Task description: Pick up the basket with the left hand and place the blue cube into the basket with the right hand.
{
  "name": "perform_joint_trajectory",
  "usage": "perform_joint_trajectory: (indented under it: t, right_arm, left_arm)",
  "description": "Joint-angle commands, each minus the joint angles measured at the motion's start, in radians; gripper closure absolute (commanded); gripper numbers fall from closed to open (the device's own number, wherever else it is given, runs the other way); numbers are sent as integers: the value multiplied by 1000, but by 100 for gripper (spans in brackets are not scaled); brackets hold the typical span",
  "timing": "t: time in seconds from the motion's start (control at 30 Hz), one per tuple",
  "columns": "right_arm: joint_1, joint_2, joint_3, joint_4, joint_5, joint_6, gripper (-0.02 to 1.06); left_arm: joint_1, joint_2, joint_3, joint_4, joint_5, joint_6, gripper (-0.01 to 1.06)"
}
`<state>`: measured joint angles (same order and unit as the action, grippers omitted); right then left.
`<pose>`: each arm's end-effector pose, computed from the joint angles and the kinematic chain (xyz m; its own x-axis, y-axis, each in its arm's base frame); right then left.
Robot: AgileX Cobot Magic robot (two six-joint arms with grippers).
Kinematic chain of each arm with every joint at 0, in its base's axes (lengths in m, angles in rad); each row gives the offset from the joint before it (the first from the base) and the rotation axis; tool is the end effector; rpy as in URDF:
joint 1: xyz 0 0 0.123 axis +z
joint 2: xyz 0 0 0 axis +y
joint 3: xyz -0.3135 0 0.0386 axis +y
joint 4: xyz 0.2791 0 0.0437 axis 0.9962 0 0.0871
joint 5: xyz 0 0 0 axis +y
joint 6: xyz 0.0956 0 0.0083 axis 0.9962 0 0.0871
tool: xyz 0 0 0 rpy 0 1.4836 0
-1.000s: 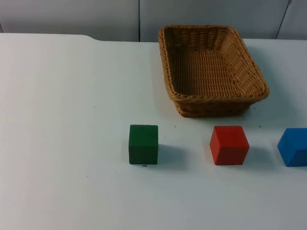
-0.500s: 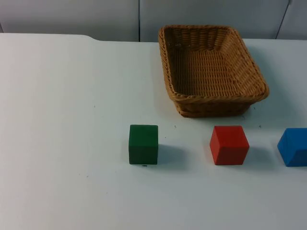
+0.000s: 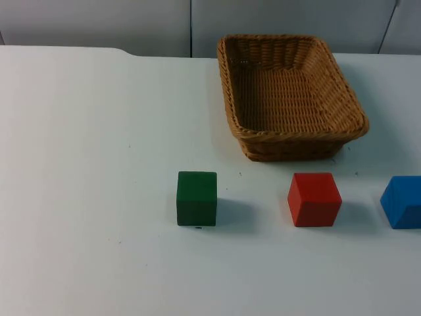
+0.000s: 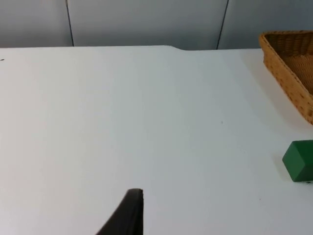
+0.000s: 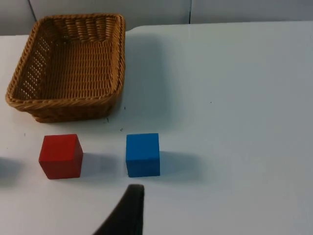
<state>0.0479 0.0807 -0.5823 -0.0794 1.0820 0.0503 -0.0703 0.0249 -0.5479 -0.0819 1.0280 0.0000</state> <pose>-0.0010 -0.0068 0.3140 -0.4715 -0.0097 -0.8818 0.0200 0.9996 -0.0217 -0.0054 -0.0064 0.3079 -0.4087 -0.0136 -0.9126 0.1168 0.9909 -0.0670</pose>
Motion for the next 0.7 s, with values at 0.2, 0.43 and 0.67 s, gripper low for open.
perform_joint_trajectory:
  t: [0.2, 0.43, 0.67]
  right_arm:
    - [-5, 210, -81, 7, -120, -7, 2]
    - [-5, 382, -135, 7, -187, -7, 2]
    - [-5, 503, -169, 7, -203, -7, 2]
  left_arm:
    - [-3, 130, 2, -93, -87, 0, 0]
    - [-3, 242, 2, -184, -210, 26, 0]
    - [-3, 344, -5, -275, -295, 89, 0]
